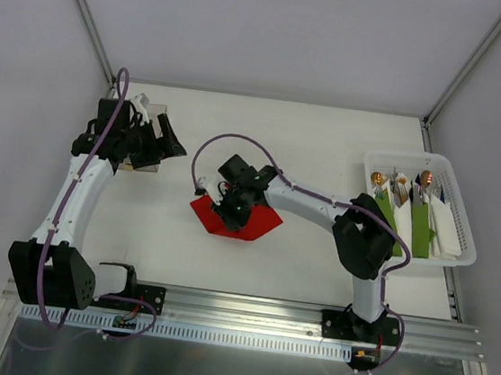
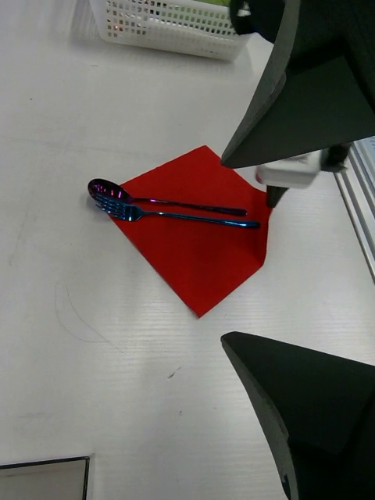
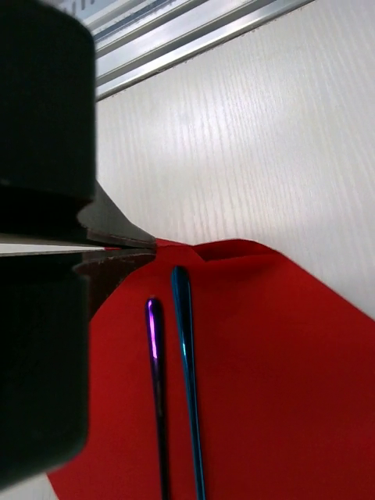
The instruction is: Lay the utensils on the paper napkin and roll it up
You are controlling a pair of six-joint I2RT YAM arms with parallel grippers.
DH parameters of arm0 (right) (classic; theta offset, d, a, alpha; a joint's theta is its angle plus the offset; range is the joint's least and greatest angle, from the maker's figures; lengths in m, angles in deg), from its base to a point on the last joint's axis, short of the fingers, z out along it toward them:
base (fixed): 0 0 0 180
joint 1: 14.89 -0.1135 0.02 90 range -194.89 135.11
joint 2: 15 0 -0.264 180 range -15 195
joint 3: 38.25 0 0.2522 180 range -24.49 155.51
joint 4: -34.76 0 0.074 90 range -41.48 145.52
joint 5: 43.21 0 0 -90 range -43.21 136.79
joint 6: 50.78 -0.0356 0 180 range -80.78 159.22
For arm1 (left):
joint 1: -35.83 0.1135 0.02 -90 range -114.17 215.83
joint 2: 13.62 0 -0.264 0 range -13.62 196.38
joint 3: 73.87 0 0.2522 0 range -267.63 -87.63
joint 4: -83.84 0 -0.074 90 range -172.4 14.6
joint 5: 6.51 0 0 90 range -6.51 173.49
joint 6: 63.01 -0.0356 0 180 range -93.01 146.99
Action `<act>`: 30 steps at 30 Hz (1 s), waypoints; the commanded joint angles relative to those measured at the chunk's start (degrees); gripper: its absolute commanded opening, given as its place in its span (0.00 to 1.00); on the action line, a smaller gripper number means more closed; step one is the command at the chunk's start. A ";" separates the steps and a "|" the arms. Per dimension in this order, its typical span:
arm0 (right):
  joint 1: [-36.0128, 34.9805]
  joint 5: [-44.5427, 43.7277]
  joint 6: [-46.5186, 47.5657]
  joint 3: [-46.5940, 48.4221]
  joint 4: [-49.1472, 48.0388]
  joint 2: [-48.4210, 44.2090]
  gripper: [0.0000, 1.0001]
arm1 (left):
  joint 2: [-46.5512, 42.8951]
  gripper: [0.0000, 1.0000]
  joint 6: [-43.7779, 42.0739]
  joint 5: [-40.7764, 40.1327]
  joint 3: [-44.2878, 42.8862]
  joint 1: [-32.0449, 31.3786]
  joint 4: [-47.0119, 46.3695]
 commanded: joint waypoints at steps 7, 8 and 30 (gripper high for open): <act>5.77 14.04 11.10 10.22 9.89 6.12 0.00 | -11.76 0.88 -1.69 1.79 9.06 0.52 -8.68; 6.21 14.39 11.89 10.85 10.25 6.73 0.00 | -12.74 0.88 -1.43 2.75 10.20 0.61 -9.74; 12.19 22.21 15.41 19.73 13.94 13.94 0.00 | -26.90 0.60 2.87 9.79 31.65 0.26 -20.73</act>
